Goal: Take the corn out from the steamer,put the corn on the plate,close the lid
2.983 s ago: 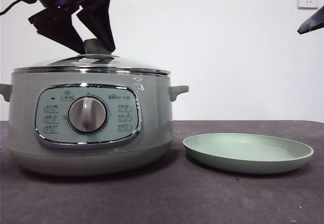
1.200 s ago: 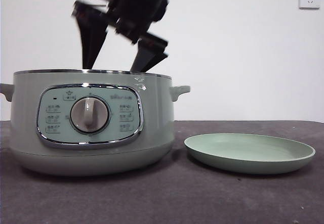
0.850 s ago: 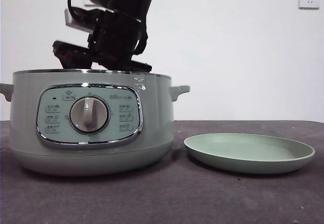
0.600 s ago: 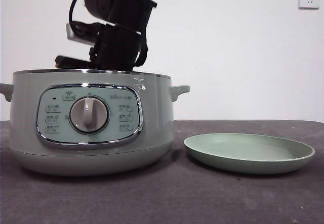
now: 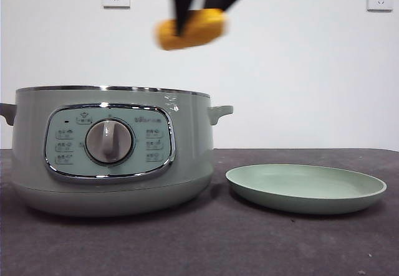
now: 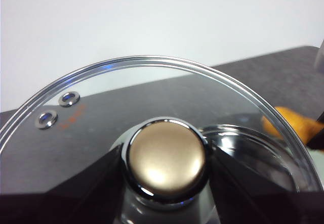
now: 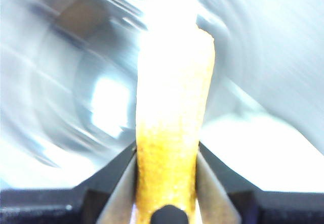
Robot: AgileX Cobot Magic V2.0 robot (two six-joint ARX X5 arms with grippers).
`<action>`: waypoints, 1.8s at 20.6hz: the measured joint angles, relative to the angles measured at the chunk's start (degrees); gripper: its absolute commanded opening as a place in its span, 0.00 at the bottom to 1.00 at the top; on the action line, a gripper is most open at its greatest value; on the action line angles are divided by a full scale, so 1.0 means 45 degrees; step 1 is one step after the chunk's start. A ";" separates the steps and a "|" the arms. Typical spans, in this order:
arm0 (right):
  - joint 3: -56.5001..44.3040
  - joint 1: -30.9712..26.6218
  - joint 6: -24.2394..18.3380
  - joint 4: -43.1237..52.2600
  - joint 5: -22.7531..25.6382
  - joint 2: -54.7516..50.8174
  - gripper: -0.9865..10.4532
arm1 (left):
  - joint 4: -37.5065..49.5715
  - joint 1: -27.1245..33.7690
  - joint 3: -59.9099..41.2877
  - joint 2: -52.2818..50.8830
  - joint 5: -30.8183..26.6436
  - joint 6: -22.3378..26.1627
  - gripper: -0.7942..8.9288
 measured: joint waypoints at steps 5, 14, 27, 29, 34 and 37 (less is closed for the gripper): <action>-0.0087 -0.1642 0.0549 -0.1904 0.0651 -0.0204 0.08 | 0.0554 0.0000 0.0000 0.1768 0.1661 -0.0087 0.07; -0.3842 -0.2769 0.0918 0.1073 0.0899 -0.0223 0.08 | 0.1200 0.0005 0.0000 0.2778 0.2336 -0.0233 0.07; -0.8961 -0.3419 0.1001 0.6212 0.0831 -0.0223 0.10 | 0.1593 0.0005 0.0000 0.3206 0.2341 -0.0233 0.07; -0.8961 -0.3536 0.1001 0.6188 0.0826 -0.0223 0.21 | 0.1744 0.0005 0.0000 0.3201 0.2346 -0.0233 0.07; -0.8961 -0.3740 0.1020 0.5994 0.0821 -0.0223 0.46 | 0.1807 0.0005 0.0000 0.3201 0.2341 -0.0233 0.07; -0.8966 -0.3832 0.1093 0.5829 0.0636 -0.0223 0.48 | 0.1821 0.0005 0.0000 0.3215 0.2341 -0.0233 0.07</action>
